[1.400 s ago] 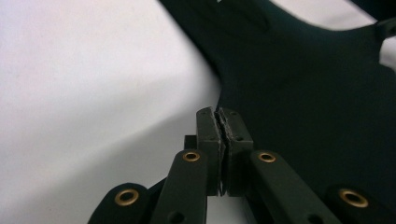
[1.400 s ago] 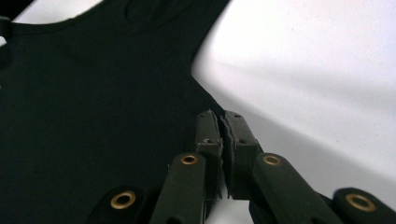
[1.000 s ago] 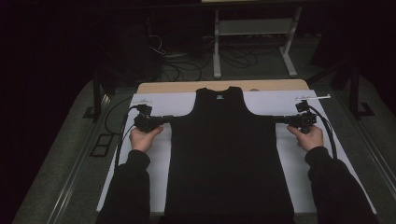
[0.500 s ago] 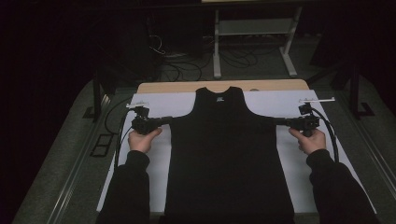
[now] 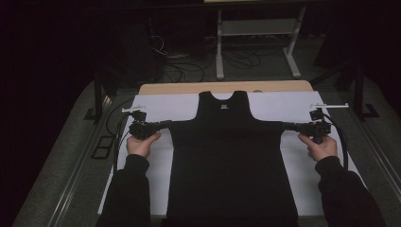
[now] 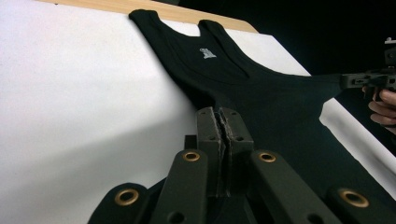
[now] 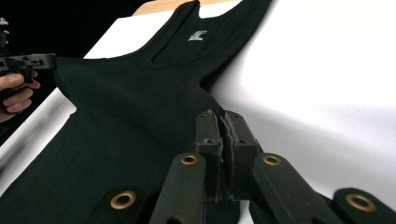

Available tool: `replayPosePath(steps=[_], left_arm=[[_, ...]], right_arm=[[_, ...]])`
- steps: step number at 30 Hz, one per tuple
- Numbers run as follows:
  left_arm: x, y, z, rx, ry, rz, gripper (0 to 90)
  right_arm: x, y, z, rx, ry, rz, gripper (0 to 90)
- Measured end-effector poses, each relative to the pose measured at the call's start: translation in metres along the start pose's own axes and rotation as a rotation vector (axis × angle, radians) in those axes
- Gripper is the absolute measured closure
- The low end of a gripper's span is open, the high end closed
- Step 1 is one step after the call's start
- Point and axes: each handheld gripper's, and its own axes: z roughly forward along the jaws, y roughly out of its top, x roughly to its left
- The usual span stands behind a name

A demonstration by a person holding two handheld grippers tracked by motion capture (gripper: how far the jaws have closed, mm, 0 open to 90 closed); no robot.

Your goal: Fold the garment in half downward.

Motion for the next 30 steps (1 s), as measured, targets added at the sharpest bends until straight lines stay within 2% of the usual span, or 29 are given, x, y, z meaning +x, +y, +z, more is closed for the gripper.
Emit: replayPosePath(steps=[10, 30], left_arm=[[-0.008, -0.011, -0.012, -0.015, -0.025, -0.028, 86.8], [-0.018, -0.032, -0.026, 0.011, -0.052, -0.037, 86.5]], right_arm=[[0.006, -0.01, -0.011, -0.003, -0.001, 0.004, 84.5], [0.016, -0.033, -0.026, 0.019, -0.003, 0.012, 84.4]])
